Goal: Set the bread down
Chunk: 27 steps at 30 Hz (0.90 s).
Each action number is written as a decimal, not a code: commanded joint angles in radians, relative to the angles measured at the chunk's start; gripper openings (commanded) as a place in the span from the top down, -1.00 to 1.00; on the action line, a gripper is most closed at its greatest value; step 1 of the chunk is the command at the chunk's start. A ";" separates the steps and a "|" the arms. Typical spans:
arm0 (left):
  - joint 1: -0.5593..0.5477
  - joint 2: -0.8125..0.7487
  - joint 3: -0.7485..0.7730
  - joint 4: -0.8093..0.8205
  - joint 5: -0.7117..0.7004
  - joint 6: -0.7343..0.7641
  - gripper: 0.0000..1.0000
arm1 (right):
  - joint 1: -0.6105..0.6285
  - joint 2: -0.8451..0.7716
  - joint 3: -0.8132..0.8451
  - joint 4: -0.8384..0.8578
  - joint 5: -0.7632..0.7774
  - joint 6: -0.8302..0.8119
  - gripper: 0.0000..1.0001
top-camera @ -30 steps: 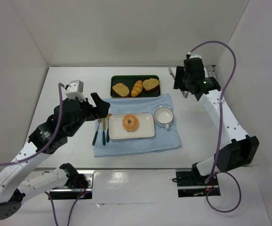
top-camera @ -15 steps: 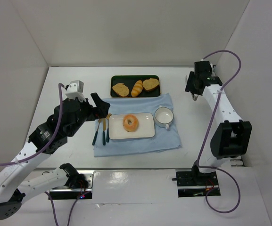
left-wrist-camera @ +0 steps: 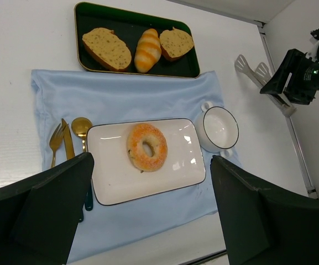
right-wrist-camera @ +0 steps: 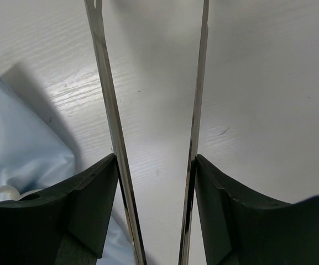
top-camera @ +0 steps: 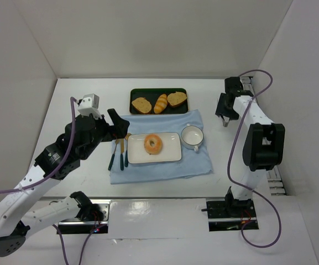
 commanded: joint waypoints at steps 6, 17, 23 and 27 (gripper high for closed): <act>0.005 -0.004 0.030 0.026 -0.024 0.035 -1.00 | -0.007 0.059 0.053 -0.031 -0.028 0.007 -0.24; 0.005 0.005 0.039 0.036 -0.015 0.045 -1.00 | 0.030 0.103 -0.023 -0.025 0.035 0.007 -0.24; 0.005 -0.004 0.039 0.026 -0.015 0.055 -1.00 | 0.030 0.215 0.033 -0.026 0.035 -0.003 -0.24; 0.005 -0.004 0.048 0.008 -0.024 0.055 -1.00 | 0.030 0.300 0.125 -0.060 0.045 -0.003 -0.24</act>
